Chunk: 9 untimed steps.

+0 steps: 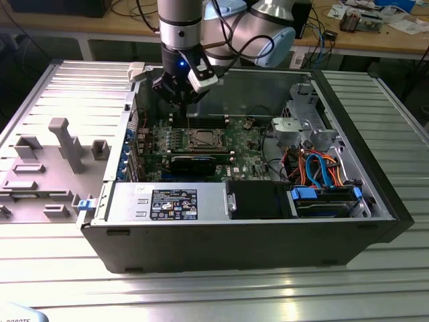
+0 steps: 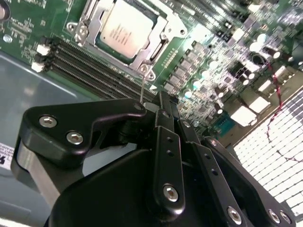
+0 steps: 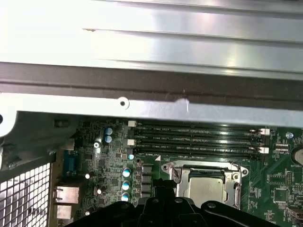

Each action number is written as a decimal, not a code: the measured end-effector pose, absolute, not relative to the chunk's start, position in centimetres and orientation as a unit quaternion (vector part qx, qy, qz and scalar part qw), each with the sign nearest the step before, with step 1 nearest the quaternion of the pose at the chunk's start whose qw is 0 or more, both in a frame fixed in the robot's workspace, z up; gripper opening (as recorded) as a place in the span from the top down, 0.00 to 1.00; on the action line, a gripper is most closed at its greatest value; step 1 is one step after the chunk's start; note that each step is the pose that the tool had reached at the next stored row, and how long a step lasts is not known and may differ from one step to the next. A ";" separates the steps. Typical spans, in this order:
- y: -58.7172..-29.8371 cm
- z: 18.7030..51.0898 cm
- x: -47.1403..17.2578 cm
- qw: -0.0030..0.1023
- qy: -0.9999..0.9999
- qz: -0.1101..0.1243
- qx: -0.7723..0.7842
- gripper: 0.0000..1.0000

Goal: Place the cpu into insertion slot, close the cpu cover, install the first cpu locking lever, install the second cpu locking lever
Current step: 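Install the first cpu locking lever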

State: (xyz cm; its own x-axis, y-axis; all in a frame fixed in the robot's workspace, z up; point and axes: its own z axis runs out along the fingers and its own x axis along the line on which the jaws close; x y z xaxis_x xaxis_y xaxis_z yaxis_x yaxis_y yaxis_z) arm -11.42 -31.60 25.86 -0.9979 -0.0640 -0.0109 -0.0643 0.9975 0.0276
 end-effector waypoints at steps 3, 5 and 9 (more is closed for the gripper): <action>-31.3 25.9 -11.4 0.005 0.999 0.014 -0.034 0.89; -31.2 25.9 -11.4 0.005 0.999 0.014 -0.035 0.89; -31.1 25.9 -11.4 0.005 0.999 0.014 -0.038 0.89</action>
